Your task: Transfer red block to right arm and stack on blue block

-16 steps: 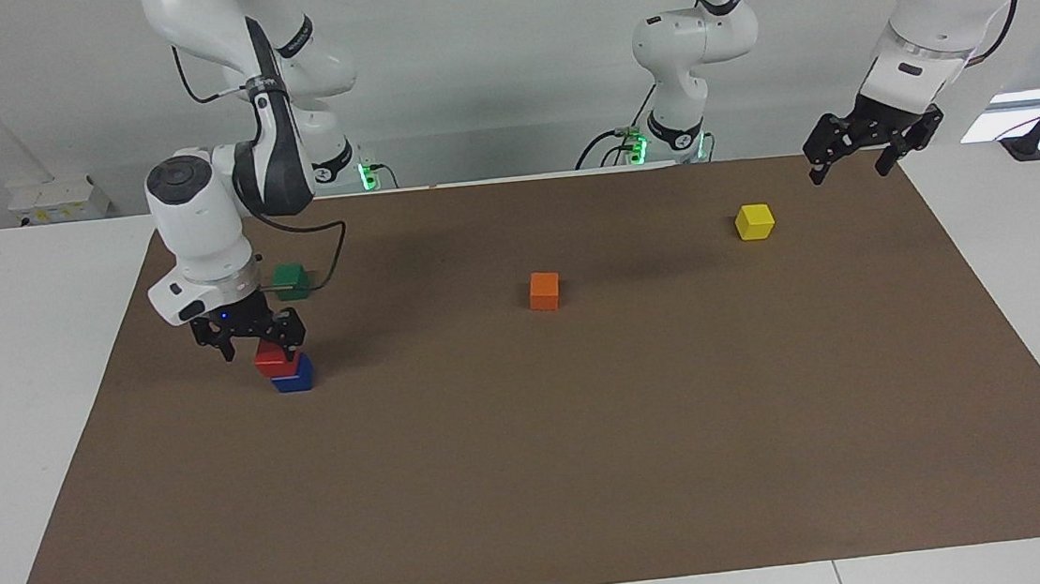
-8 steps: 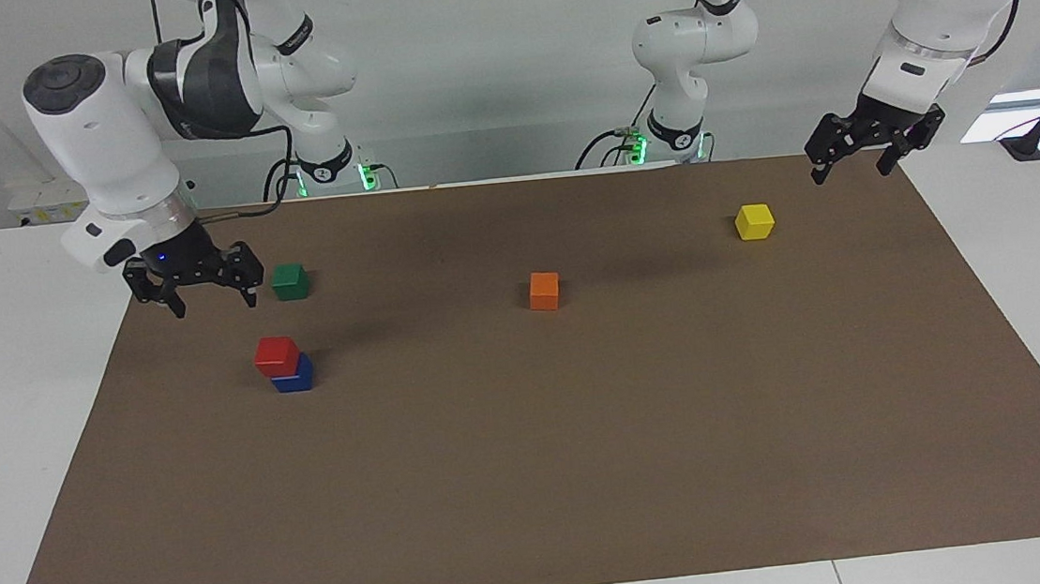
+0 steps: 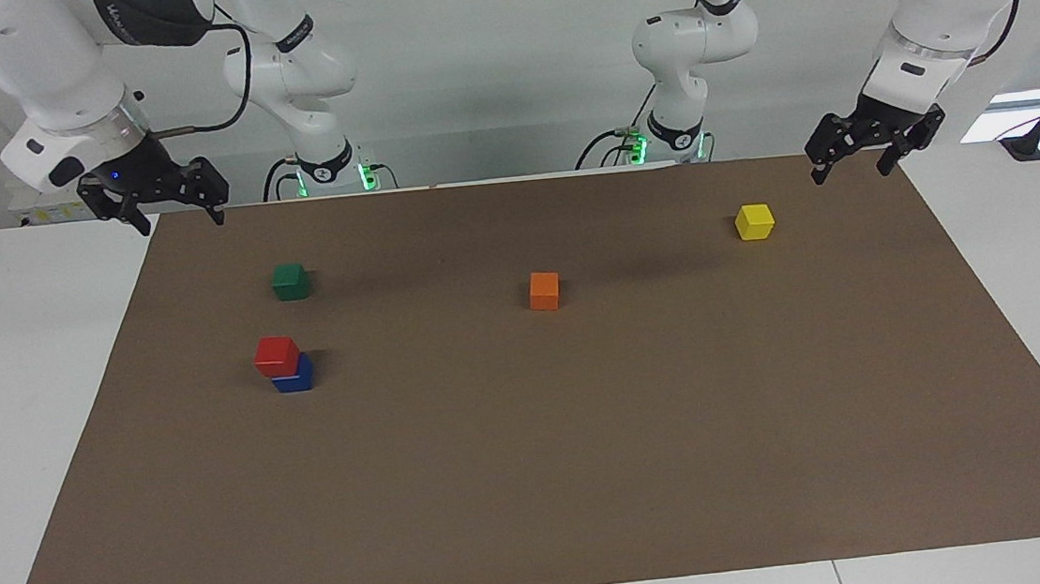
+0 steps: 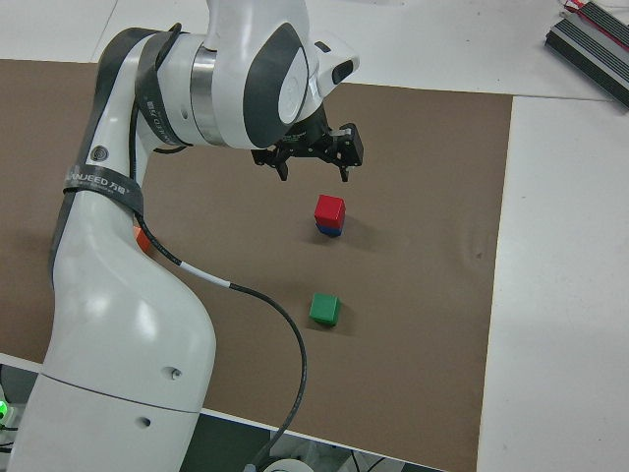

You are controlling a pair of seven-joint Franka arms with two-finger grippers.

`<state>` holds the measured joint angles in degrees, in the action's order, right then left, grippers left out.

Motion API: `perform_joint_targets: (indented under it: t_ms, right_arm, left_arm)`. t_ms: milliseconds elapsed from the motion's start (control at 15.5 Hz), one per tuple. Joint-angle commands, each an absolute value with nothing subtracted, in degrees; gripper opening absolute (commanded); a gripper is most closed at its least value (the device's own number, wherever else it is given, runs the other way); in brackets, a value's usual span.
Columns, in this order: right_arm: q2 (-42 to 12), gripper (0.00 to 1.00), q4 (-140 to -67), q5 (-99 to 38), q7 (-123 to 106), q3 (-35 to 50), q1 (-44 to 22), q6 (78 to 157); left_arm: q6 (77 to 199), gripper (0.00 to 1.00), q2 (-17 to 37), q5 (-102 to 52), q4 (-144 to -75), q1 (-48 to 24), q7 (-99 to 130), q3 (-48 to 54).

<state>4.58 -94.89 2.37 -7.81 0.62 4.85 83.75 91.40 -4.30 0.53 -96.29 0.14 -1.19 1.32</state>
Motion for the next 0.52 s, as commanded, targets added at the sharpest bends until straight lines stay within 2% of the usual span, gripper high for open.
perform_joint_targets:
  t_ms: [0, 452]
  right_arm:
    - [4.9, 1.00, -95.8, 1.7, -9.1, 1.0, 5.8, 85.1]
    - [4.0, 1.00, -95.8, 2.0, -7.8, -0.2, 4.8, 90.3]
  left_arm:
    - [90.9, 1.00, -5.4, -0.2, -97.2, -0.2, -1.8, 0.8]
    - [90.9, 1.00, -5.4, -0.2, -97.2, -0.2, -1.8, 0.8]
